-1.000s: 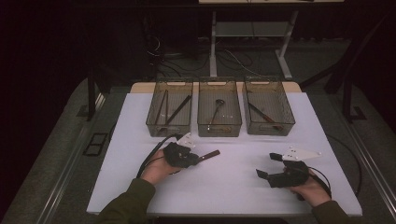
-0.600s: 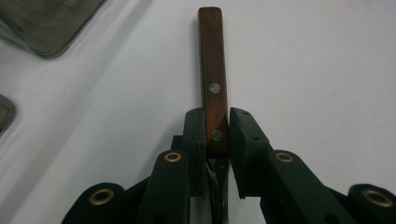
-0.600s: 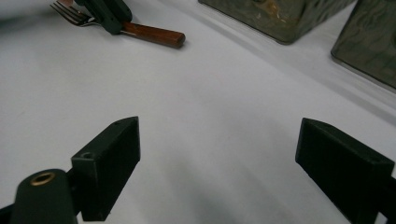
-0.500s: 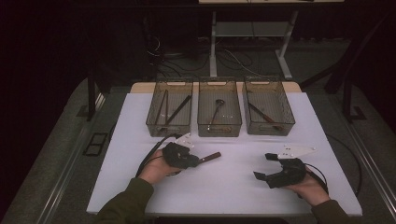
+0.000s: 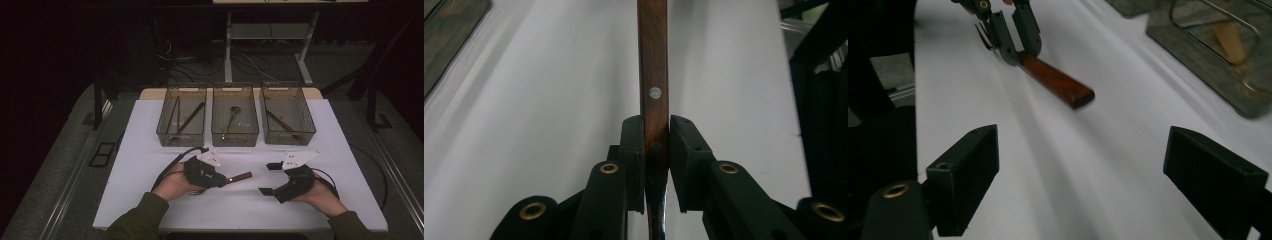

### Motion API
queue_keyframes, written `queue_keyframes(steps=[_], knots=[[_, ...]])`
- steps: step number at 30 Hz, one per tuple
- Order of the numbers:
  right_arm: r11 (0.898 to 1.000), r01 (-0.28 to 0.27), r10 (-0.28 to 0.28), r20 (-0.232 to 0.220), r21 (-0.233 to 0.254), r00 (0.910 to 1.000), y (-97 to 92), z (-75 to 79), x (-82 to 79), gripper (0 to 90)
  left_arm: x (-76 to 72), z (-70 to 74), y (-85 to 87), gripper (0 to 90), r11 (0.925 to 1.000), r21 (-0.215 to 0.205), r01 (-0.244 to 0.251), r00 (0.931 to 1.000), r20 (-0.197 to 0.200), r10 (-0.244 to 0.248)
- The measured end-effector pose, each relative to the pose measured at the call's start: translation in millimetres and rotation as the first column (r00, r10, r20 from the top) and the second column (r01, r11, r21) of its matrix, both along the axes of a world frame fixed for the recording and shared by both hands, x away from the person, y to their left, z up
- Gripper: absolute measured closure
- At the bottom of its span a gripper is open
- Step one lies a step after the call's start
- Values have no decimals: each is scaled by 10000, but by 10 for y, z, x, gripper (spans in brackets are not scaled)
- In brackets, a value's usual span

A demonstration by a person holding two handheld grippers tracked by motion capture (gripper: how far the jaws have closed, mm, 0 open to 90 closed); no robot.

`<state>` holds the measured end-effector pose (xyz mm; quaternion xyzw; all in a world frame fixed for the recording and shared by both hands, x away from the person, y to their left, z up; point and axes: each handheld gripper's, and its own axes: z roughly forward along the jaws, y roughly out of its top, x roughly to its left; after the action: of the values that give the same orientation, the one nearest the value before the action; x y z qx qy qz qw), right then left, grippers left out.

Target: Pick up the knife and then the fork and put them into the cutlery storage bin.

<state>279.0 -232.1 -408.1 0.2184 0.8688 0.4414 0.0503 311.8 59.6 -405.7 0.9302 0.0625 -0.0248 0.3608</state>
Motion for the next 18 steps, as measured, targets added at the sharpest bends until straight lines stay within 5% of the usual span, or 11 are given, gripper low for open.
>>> queue_keyframes(steps=[7,12,13,18], knots=[[9915,-1193,1186,-170,-521,9928,282,19,46,208,-100,72,-230,772,9962,136,864,9961,148,-866],[9737,-2086,2052,-457,-915,9777,413,-2,49,353,-119,88,-340,772,9895,383,1395,9892,392,-1410],[9619,-2461,2445,-282,-1193,9692,416,-18,76,389,-132,83,-349,771,9899,358,1373,9897,352,-1385],[9417,-3037,2983,-579,-1451,9527,454,-69,89,566,-163,76,-357,772,9876,497,1490,9882,274,-1505]])
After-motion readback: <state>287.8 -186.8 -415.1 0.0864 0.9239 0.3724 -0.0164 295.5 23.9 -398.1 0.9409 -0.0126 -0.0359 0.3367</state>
